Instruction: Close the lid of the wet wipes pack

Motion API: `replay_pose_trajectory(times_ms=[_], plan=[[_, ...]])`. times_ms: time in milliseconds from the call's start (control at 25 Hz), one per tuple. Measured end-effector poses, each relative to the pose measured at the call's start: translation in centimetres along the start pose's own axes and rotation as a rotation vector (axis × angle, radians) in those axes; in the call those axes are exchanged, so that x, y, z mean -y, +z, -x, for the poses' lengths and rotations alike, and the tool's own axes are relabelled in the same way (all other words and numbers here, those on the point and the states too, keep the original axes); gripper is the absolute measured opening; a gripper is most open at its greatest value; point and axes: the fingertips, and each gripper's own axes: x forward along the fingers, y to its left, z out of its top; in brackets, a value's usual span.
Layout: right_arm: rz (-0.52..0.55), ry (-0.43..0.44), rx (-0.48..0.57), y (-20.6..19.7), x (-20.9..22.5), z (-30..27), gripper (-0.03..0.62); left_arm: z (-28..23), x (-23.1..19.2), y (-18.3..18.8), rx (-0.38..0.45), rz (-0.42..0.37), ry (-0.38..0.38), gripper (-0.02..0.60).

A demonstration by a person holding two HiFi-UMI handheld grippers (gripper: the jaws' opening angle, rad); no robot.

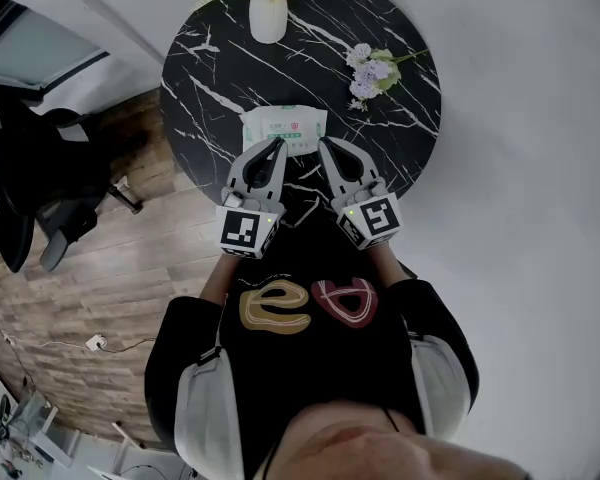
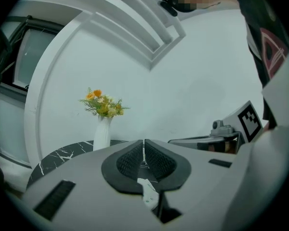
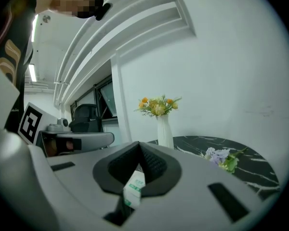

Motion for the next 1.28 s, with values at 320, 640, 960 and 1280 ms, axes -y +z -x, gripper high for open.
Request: replay_pose_trajectory(times_ms=[320, 640, 960, 1280], plan=[[0.073, 0.016, -0.009, 1.5, -0.9, -0.5, 0.011, -0.1, 0.8, 1.5, 0.027, 0.029, -0.034, 0.025], [0.138, 0.020, -0.006, 2.8, -1.8, -0.4, 0.011, 0.1, 2.0, 3.1, 0.041, -0.130, -0.064, 0.025], [0.168, 0.013, 0.000, 3.7, -1.8, -0.4, 0.011, 0.1, 2.5, 4.0, 0.054, -0.181, -0.076, 0.025], [0.200, 0.034, -0.019, 3.5, -2.2, -0.5, 0.011, 0.3, 1.7, 4.2, 0.067, -0.166, -0.049, 0.025]])
